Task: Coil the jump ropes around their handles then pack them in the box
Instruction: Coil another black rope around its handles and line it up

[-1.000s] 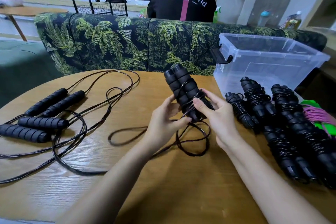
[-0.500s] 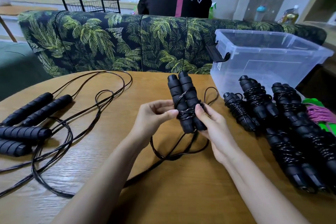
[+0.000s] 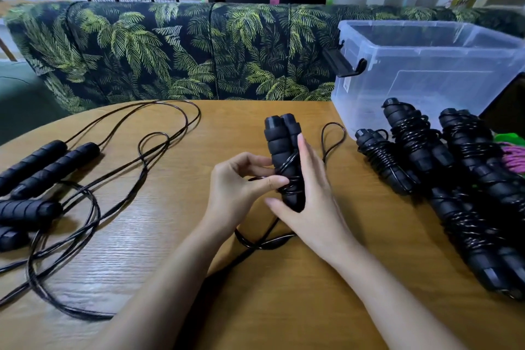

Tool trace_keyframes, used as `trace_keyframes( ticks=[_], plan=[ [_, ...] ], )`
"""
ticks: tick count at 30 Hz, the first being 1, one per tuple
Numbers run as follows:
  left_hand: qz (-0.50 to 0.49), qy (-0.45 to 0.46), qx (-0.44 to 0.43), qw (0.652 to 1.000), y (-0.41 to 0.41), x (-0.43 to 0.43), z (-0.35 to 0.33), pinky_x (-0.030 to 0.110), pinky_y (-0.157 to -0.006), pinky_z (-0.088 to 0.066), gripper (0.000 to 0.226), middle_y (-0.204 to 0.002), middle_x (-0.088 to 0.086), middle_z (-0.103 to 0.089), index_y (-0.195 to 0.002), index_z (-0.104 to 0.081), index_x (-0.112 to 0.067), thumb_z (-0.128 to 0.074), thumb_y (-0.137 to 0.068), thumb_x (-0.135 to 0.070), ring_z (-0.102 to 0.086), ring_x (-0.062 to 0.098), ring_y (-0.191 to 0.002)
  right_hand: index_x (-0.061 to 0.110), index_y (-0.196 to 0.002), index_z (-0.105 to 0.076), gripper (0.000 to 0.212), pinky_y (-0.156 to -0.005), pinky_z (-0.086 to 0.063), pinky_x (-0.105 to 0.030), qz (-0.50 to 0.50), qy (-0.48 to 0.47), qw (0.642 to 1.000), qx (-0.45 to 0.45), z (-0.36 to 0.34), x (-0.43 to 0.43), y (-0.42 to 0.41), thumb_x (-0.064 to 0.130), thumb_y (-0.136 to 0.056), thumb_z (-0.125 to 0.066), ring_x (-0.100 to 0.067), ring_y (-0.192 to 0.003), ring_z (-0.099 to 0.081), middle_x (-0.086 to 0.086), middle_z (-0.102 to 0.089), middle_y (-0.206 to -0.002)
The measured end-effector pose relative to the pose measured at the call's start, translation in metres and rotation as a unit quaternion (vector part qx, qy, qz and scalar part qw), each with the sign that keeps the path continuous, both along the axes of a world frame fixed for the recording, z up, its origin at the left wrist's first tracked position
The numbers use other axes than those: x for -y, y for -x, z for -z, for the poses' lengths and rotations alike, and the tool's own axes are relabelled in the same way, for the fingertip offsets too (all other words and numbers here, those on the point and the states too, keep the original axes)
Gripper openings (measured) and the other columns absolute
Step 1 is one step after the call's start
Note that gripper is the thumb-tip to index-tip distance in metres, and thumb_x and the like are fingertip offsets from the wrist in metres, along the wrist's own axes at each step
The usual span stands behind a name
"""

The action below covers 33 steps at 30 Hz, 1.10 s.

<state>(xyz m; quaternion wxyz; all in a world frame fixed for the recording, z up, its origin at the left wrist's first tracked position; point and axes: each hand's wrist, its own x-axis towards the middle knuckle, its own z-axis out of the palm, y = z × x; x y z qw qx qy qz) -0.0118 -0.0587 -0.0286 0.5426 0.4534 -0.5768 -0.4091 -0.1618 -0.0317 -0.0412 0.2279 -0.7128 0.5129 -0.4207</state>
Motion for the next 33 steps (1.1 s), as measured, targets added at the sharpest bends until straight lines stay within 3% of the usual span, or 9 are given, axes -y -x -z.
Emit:
trace_keyframes(
  ticks=[5,8,11,14,18,21,24,27,33],
  plan=[
    [0.0,0.04,0.021,0.999,0.0,-0.004,0.0,0.034,-0.084,-0.056,0.037,-0.074,-0.001,-0.074,-0.085,-0.071,-0.019,-0.088,-0.055,-0.033,-0.072,0.016,-0.08,0.042,-0.153,0.01,0.11,-0.107,-0.042,-0.044,0.066,0.034,0.99,-0.12,0.002,-0.002,-0.003,0.039,-0.082,-0.074,-0.022,-0.144,-0.031,0.013,0.0,-0.163],
    [0.016,0.06,0.024,0.998,-0.002,-0.003,0.001,0.035,-0.087,-0.056,0.034,-0.078,0.0,-0.076,-0.089,-0.071,-0.021,-0.086,-0.06,-0.029,-0.072,0.018,-0.084,0.03,-0.155,0.008,0.097,-0.119,-0.02,-0.055,0.106,0.076,0.974,-0.184,0.003,-0.001,-0.002,0.051,-0.086,-0.057,-0.026,-0.148,-0.025,0.002,-0.011,-0.165],
    [0.05,0.084,0.029,0.995,-0.005,-0.002,0.003,0.034,-0.089,-0.054,0.031,-0.086,-0.001,-0.077,-0.099,-0.072,-0.02,-0.082,-0.069,-0.024,-0.072,0.015,-0.09,0.025,-0.155,0.009,0.095,-0.123,-0.007,-0.046,0.077,0.073,0.983,-0.151,0.001,0.0,0.003,0.047,-0.091,-0.057,-0.014,-0.149,-0.017,0.001,-0.013,-0.164],
    [0.082,0.091,0.031,0.992,-0.008,0.0,0.004,0.029,-0.092,-0.052,0.032,-0.097,0.0,-0.077,-0.109,-0.071,-0.02,-0.076,-0.077,-0.02,-0.071,0.015,-0.098,0.028,-0.155,0.004,0.092,-0.122,-0.012,-0.031,0.038,0.045,0.997,-0.048,0.002,0.001,0.005,0.033,-0.093,-0.064,-0.007,-0.15,-0.009,0.006,-0.01,-0.164],
    [0.104,0.08,0.001,0.991,-0.007,0.0,0.005,0.028,-0.095,-0.051,0.037,-0.1,0.002,-0.076,-0.118,-0.067,-0.018,-0.074,-0.081,-0.016,-0.07,0.015,-0.101,0.034,-0.153,-0.006,0.089,-0.12,-0.022,-0.034,0.019,0.036,0.998,0.053,0.005,0.002,0.007,0.021,-0.091,-0.069,-0.008,-0.149,-0.018,0.004,-0.021,-0.162],
    [0.097,0.034,-0.05,0.993,-0.007,0.002,0.006,0.027,-0.089,-0.052,0.052,-0.104,0.002,-0.072,-0.125,-0.061,-0.018,-0.077,-0.076,-0.012,-0.067,0.016,-0.098,0.048,-0.147,-0.006,0.085,-0.119,-0.027,-0.036,-0.02,-0.003,0.993,0.116,0.003,-0.001,0.006,0.031,-0.087,-0.065,-0.007,-0.145,-0.029,0.007,-0.03,-0.158],
    [0.131,-0.016,-0.057,0.99,-0.01,0.005,0.008,0.027,-0.087,-0.053,0.076,-0.127,0.004,-0.065,-0.146,-0.042,-0.019,-0.074,-0.077,-0.016,-0.066,0.019,-0.112,0.051,-0.147,-0.011,0.083,-0.119,-0.029,-0.037,-0.054,-0.026,0.987,0.149,0.0,-0.005,0.006,0.034,-0.087,-0.065,-0.006,-0.143,-0.034,0.009,-0.035,-0.156],
    [0.177,-0.042,-0.05,0.982,-0.011,0.004,0.008,0.023,-0.092,-0.05,0.086,-0.14,0.009,-0.057,-0.155,-0.023,-0.016,-0.07,-0.083,-0.018,-0.06,0.015,-0.123,0.041,-0.148,-0.019,0.08,-0.112,-0.031,-0.018,-0.074,-0.039,0.98,0.178,-0.003,-0.008,0.009,0.016,-0.091,-0.069,0.003,-0.138,-0.037,0.014,-0.041,-0.152],
    [0.167,-0.038,-0.047,0.984,-0.009,0.001,0.006,0.025,-0.095,-0.05,0.08,-0.139,0.005,-0.058,-0.153,-0.027,-0.013,-0.065,-0.083,-0.015,-0.058,0.017,-0.125,0.041,-0.143,-0.029,0.072,-0.112,-0.026,-0.012,-0.067,-0.006,0.983,0.168,-0.002,-0.006,0.01,0.025,-0.085,-0.068,0.005,-0.141,-0.029,0.022,-0.032,-0.15]
  ],
)
